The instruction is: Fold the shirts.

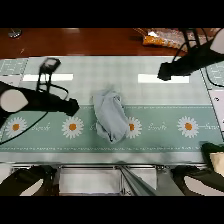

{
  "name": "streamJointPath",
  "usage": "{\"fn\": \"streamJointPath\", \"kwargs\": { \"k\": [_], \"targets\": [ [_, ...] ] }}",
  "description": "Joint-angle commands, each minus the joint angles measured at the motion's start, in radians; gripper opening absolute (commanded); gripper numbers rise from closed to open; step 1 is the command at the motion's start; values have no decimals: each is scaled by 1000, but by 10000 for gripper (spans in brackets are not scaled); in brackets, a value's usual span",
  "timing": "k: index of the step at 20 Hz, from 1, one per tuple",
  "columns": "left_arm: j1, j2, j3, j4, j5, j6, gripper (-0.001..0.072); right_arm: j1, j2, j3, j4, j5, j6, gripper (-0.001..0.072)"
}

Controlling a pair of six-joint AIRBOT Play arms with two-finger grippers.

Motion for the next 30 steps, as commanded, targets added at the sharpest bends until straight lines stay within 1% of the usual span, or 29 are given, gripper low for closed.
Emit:
{"fn": "streamJointPath", "kwargs": {
  "k": [1,2,3,4,5,6,8,9,10,11,13,14,15,18,19,22,25,28,30],
  "targets": [
    [33,-76,-146,-229,221,45,712,-175,-5,-145,226,53,-91,572],
    [45,-117,-145,-273,255,82,712,-178,-5,-195,254,70,-117,570],
    [59,-163,-141,-336,289,132,712,-176,-5,-243,294,84,-141,553],
    [76,-208,-135,-415,306,191,712,-169,-2,-290,341,85,-157,535],
    [90,-247,-131,-500,312,259,712,-152,8,-330,375,78,-164,535],
    [104,-285,-129,-590,315,340,712,-126,21,-361,385,66,-168,535],
    [126,-340,-127,-725,326,453,711,-72,49,-399,383,50,-168,535],
    [136,-362,-127,-774,340,485,678,-42,63,-412,383,45,-167,535],
    [144,-383,-127,-820,348,518,586,-17,75,-421,383,45,-160,535],
    [149,-405,-127,-858,348,543,585,9,86,-428,383,46,-146,535],
    [146,-454,-127,-910,346,558,581,55,107,-430,383,52,-120,535],
    [146,-478,-127,-940,347,583,574,77,118,-430,383,53,-97,535],
    [147,-499,-126,-970,351,606,475,101,128,-430,377,60,-70,535],
    [148,-533,-126,-1067,364,676,82,225,147,-430,288,100,-8,535],
    [148,-533,-126,-1083,363,689,20,284,147,-430,253,93,11,535],
    [148,-533,-113,-1084,352,689,19,444,146,-430,179,13,85,538],
    [148,-533,-96,-1084,352,694,19,587,132,-430,178,-98,122,539],
    [148,-533,-82,-1084,347,696,20,749,119,-430,169,-233,110,538],
    [148,-533,-83,-1083,344,696,19,848,104,-429,104,-331,111,538]
  ]
}}
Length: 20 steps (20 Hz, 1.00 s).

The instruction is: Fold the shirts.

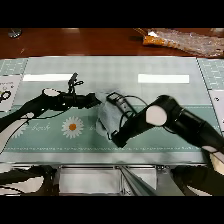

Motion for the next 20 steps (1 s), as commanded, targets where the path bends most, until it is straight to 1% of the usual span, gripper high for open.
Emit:
{"fn": "streamJointPath", "kwargs": {
  "k": [1,3,6,7,10,14,15,16,17,18,20],
  "targets": [
    [1,-1,6,-3,-6,6,20,161,-24,1,-84,-179,19,538],
    [1,-1,6,-3,-6,6,20,191,-45,15,-108,-204,11,538],
    [1,-1,6,-1,-21,6,20,234,-89,91,-276,-219,-27,536],
    [1,-1,6,-1,-25,6,20,237,-109,120,-306,-224,-33,528],
    [1,-1,6,-1,-32,5,20,237,-188,169,-292,-215,-77,527],
    [1,-1,6,-1,-31,5,20,237,-269,169,-271,-101,-82,522],
    [1,-1,6,-1,-29,5,20,237,-282,169,-280,-80,-91,489],
    [1,-1,6,-1,-28,6,20,237,-288,169,-296,-66,-90,410],
    [1,-1,6,-1,-27,6,19,237,-293,169,-325,-61,-86,371],
    [2,-1,6,-1,-27,6,19,237,-294,169,-364,-60,-72,261],
    [9,-1,6,-2,-28,6,20,237,-294,169,-473,-61,-16,114]
  ]
}}
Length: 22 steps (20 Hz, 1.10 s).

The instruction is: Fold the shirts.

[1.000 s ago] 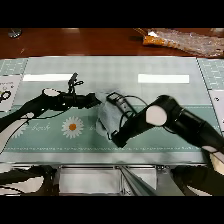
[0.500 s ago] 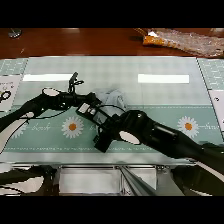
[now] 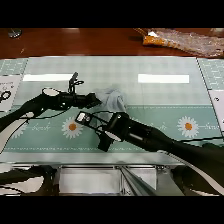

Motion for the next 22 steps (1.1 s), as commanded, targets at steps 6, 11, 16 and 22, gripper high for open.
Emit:
{"fn": "streamJointPath", "kwargs": {
  "k": [6,11,16,22],
  "targets": [
    [74,3,2,0,-23,0,19,1,78,4,-313,-13,125,13],
    [143,113,43,-3,-26,19,19,1,354,140,-556,-21,297,13],
    [199,359,257,-8,-26,18,19,-55,545,282,-583,23,300,13],
    [206,496,591,8,-24,6,18,-61,585,291,-585,209,236,13]
  ]
}}
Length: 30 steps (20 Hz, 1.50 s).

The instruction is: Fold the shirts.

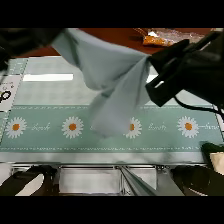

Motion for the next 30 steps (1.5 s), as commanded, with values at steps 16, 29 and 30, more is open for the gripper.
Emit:
{"fn": "streamJointPath", "kwargs": {
  "k": [16,29,30],
  "targets": [
    [-119,103,-131,615,-378,-406,18,-169,-187,-129,300,428,-255,13],
    [-23,43,-375,756,-197,-431,19,-652,-92,-317,460,338,-248,489],
    [-23,28,-375,756,-198,-419,19,-739,-60,-363,573,336,-247,489]
  ]
}}
